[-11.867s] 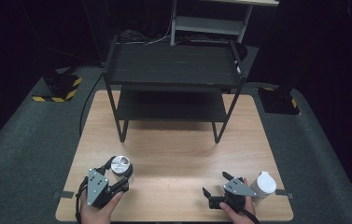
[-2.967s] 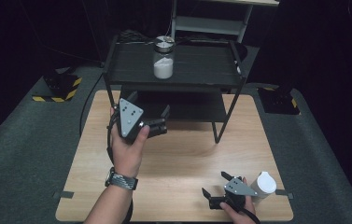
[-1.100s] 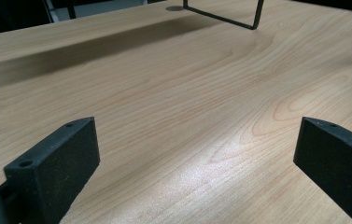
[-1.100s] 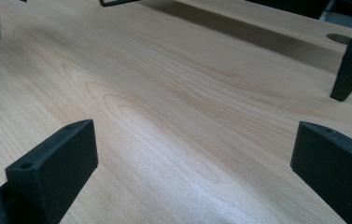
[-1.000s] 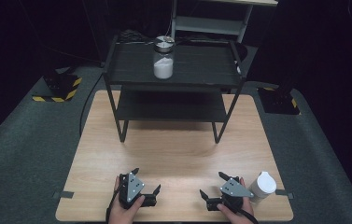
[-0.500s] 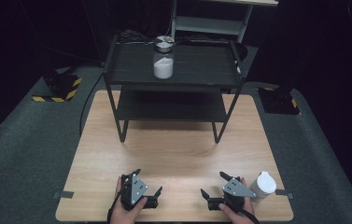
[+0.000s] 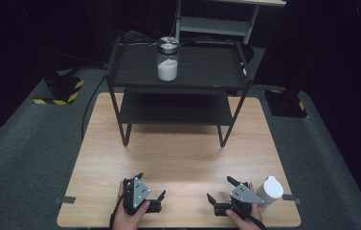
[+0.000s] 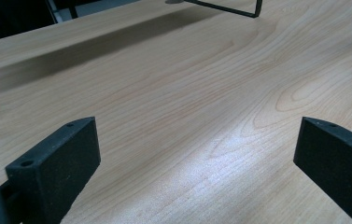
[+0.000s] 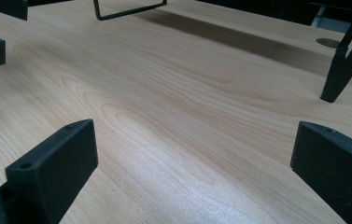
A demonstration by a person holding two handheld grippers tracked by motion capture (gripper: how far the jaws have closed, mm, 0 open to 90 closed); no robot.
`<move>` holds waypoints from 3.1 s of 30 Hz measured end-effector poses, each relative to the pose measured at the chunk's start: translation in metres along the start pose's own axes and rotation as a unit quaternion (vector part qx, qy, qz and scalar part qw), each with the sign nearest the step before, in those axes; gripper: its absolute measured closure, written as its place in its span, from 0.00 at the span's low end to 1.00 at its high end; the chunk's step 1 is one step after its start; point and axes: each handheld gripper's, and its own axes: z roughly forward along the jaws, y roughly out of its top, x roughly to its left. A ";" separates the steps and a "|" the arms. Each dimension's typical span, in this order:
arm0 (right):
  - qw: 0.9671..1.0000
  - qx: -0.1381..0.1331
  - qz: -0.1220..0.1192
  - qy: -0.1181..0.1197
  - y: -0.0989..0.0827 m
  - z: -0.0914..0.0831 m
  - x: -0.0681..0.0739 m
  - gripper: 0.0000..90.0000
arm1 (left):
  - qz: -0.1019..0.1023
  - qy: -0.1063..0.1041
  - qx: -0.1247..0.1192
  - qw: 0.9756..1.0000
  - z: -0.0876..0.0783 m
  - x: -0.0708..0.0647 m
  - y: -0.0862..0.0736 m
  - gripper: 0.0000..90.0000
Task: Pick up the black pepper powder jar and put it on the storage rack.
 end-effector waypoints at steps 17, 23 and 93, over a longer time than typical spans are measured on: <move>0.997 -0.066 0.005 -0.032 0.006 -0.038 0.007 0.00 | 0.008 0.003 0.003 1.000 0.003 -0.003 0.002 0.01; 0.995 -0.087 -0.003 -0.042 0.009 -0.051 0.007 0.00 | 0.012 0.001 0.005 1.000 0.003 -0.003 0.003 0.01; 0.985 -0.040 0.063 -0.156 -0.029 -0.105 -0.027 0.16 | -0.020 0.000 0.002 1.000 0.001 0.006 0.001 0.01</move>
